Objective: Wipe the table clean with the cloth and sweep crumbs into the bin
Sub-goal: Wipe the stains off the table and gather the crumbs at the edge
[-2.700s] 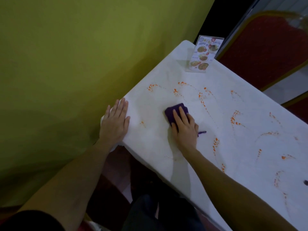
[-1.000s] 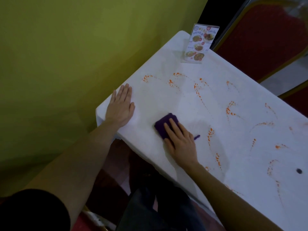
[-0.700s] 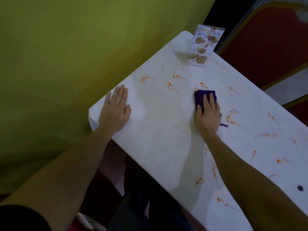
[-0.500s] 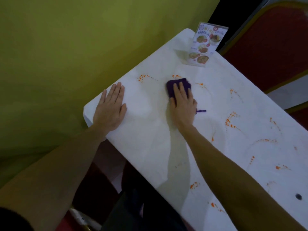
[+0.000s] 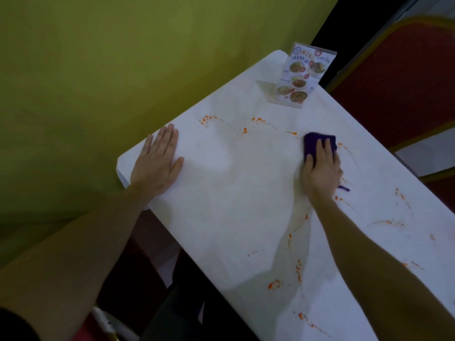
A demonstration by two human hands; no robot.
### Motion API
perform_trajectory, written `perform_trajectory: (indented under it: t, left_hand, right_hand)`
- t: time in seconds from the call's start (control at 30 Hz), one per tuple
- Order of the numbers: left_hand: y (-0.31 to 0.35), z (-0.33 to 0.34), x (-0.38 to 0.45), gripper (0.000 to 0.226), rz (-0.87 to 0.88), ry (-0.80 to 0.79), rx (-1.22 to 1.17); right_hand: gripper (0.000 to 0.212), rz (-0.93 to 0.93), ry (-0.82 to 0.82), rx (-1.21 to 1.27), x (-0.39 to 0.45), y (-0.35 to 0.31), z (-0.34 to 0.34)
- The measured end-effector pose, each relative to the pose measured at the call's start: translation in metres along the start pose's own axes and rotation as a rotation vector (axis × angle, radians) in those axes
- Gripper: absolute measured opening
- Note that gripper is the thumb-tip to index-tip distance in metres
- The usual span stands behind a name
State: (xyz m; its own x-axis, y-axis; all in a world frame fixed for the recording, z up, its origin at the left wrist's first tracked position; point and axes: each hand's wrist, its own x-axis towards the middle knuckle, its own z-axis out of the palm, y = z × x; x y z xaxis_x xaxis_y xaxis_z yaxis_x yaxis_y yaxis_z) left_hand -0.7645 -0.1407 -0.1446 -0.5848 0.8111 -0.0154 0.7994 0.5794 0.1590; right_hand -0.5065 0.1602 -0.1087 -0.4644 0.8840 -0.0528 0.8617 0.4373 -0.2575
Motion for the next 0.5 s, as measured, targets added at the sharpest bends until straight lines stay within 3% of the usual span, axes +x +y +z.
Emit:
perform_trajectory:
  t: [0.13,0.3,0.4,0.5]
  left_hand:
    - [0.0,0.001,-0.001,0.071,-0.001,0.008,0.002]
    - [0.001,0.002,0.0,0.071,0.004,0.011,0.001]
    - [0.0,0.002,0.0,0.071,0.002,-0.001,0.003]
    - [0.001,0.001,0.0,0.071,0.001,-0.005,-0.001]
  right_hand:
    - [0.056,-0.006,-0.031,0.017,0.039,-0.057,0.012]
    - [0.058,-0.317,-0.135,0.002,-0.001,-0.132,0.035]
    - [0.054,-0.557,-0.158,-0.02,-0.048,-0.124,0.038]
    - [0.052,-0.627,-0.165,-0.037,-0.07,-0.079,0.031]
